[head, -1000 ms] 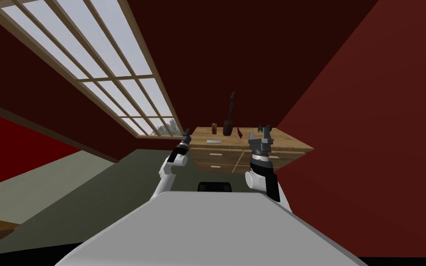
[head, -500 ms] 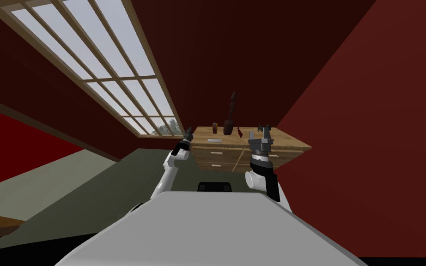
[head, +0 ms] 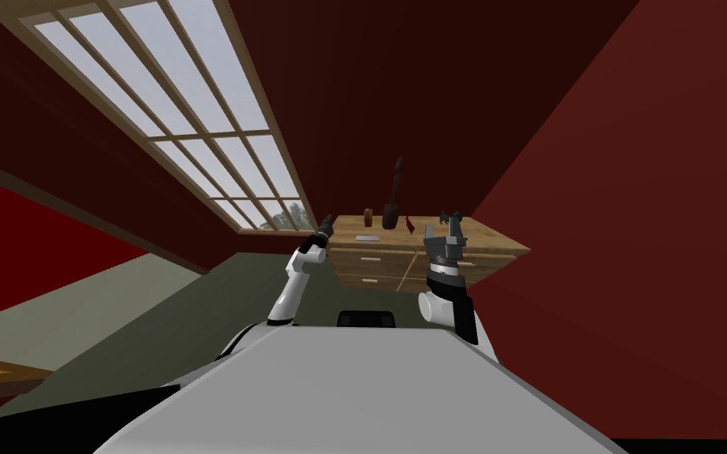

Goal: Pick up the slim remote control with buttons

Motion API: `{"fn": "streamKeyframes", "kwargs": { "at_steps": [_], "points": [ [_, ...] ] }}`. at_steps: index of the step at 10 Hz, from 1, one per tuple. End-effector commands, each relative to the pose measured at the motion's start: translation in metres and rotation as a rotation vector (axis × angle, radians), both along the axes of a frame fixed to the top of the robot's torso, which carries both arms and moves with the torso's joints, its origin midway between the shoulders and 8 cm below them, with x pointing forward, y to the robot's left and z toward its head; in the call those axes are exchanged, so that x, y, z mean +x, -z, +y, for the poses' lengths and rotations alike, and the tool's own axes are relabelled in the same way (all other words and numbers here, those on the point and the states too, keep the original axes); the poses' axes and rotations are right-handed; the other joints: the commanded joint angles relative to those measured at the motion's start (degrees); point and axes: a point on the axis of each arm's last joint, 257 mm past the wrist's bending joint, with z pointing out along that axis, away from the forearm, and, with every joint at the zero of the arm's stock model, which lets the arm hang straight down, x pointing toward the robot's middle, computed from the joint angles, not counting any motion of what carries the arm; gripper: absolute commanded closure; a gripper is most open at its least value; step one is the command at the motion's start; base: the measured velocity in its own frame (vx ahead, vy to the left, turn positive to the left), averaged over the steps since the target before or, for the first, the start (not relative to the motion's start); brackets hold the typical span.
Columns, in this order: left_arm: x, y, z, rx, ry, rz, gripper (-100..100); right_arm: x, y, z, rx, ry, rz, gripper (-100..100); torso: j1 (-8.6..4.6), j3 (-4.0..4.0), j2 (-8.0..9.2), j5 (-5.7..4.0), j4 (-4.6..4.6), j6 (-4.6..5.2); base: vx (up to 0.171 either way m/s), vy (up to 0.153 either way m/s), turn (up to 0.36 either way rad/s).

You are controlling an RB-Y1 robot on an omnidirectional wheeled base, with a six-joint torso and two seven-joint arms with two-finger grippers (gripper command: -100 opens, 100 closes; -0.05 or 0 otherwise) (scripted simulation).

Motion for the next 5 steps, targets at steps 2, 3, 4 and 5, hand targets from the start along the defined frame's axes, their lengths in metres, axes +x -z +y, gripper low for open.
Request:
{"fn": "streamKeyframes", "kwargs": {
  "at_steps": [2,3,4,5],
  "points": [
    [0.02,0.005,-0.007,-0.006,0.01,0.065,-100,0.0,0.0,0.0,0.0,0.0,0.0,0,-0.01,0.0,0.01,0.0,0.0,0.0,-0.036,0.012,0.009],
    [0.027,0.012,-0.008,-0.014,0.011,0.102,-100,0.0,0.0,0.0,0.0,0.0,0.0,0,-0.04,0.0,-0.01,-0.01,0.0,0.0,-0.027,0.011,0.013],
    [0.032,0.014,-0.012,-0.01,0.015,0.129,-100,0.0,0.0,0.0,0.0,0.0,0.0,0,-0.05,-0.02,-0.03,-0.01,-0.01,0.0,-0.021,0.009,0.008],
    [0.034,0.014,-0.013,-0.009,0.016,0.134,-100,0.0,0.0,0.0,0.0,0.0,0.0,0,-0.05,-0.03,-0.05,-0.01,-0.02,0.0,-0.009,0.002,-0.003]
  ]
}}
